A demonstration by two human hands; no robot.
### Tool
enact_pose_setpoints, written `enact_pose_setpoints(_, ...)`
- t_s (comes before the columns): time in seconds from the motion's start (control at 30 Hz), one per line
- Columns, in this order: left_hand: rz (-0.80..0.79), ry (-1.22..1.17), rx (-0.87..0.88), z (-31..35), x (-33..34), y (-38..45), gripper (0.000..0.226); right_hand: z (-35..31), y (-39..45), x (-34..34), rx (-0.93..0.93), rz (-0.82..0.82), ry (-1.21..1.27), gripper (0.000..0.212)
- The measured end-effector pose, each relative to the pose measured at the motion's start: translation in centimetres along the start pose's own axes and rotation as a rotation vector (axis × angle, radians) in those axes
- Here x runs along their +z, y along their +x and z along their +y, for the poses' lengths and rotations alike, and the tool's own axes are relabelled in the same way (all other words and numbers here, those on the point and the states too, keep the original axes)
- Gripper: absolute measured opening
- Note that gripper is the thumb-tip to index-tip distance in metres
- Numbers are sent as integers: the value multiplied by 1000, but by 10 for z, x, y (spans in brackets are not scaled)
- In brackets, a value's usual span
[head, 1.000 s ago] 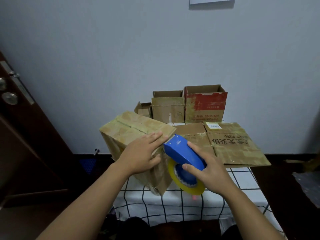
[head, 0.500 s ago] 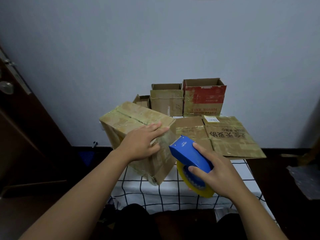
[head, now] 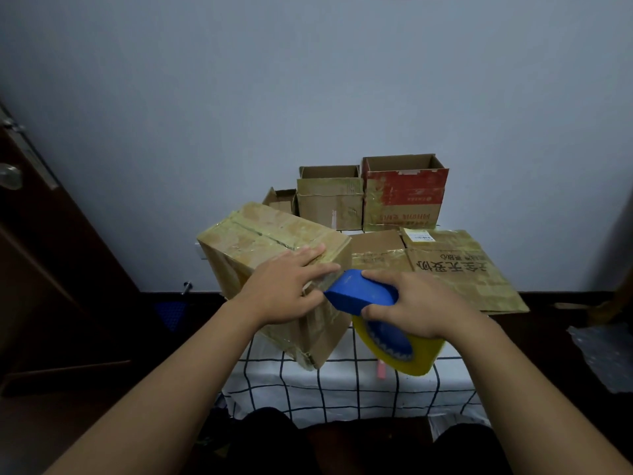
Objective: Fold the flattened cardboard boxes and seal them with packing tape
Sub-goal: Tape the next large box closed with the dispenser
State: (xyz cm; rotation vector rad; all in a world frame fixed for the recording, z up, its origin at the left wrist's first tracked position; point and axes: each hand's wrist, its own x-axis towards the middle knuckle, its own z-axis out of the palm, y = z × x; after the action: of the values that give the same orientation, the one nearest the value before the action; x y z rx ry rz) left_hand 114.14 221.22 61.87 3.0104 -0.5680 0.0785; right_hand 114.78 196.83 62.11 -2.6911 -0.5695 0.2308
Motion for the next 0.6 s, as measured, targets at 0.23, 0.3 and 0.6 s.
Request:
enact_pose_setpoints(0.23,10,-23,-7,-1,0,0,66,-20,26,-21,33,-169,-64,53)
enact_pose_setpoints(0.3,7,-25,-11,-1,1,-1,72,-18,26,-3,59,-273,-125,58)
enact_pose_setpoints(0.6,6,-169,-134,5,-12,9,58,21,-11,41,269,87,113,69)
